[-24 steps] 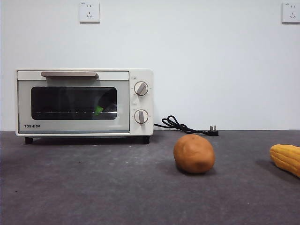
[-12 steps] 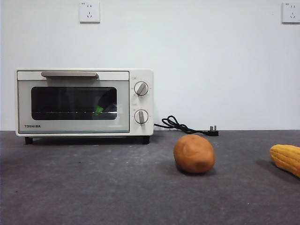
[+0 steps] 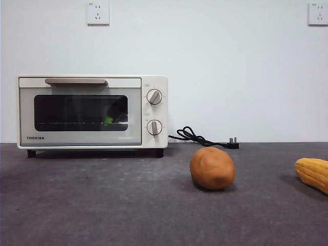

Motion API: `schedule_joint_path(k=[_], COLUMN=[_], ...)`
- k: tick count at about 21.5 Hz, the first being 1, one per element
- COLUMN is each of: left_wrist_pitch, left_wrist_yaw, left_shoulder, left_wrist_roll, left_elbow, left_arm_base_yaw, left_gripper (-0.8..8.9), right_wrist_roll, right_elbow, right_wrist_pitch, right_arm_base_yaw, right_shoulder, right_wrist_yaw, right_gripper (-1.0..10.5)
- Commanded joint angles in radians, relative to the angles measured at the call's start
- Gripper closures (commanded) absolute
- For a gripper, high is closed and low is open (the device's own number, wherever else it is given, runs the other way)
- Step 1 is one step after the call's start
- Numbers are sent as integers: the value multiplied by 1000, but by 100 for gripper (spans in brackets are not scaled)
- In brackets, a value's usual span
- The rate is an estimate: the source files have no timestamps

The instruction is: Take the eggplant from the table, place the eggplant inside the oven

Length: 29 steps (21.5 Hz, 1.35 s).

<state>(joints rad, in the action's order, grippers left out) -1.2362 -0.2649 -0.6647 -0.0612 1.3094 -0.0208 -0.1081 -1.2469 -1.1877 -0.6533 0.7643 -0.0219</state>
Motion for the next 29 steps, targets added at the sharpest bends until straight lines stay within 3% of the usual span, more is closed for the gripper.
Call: schedule_joint_path(k=[1, 5, 11, 20, 29], left_wrist_pitch=[-4, 43, 241, 645, 701], left_wrist_yaw=[-1, 1, 3, 3, 3], left_shoulder=[1, -1, -1, 99, 208], left_wrist_roll=[-7, 27, 142, 436, 625], left_elbow=[2, 2, 1, -8, -52], left_arm_base_yaw=[-2, -2, -3, -4, 49], left_gripper=[818, 818, 818, 818, 818], right_wrist_roll=[8, 7, 8, 8, 8], right_elbow=[8, 8, 8, 8, 8], right_wrist_pitch=[6, 6, 6, 6, 6], right_arm_base_yaw=[0, 0, 0, 0, 0], right_shoulder=[0, 1, 6, 6, 6], right_wrist_yaw=[5, 5, 5, 5, 5], right_gripper=[948, 948, 948, 948, 948])
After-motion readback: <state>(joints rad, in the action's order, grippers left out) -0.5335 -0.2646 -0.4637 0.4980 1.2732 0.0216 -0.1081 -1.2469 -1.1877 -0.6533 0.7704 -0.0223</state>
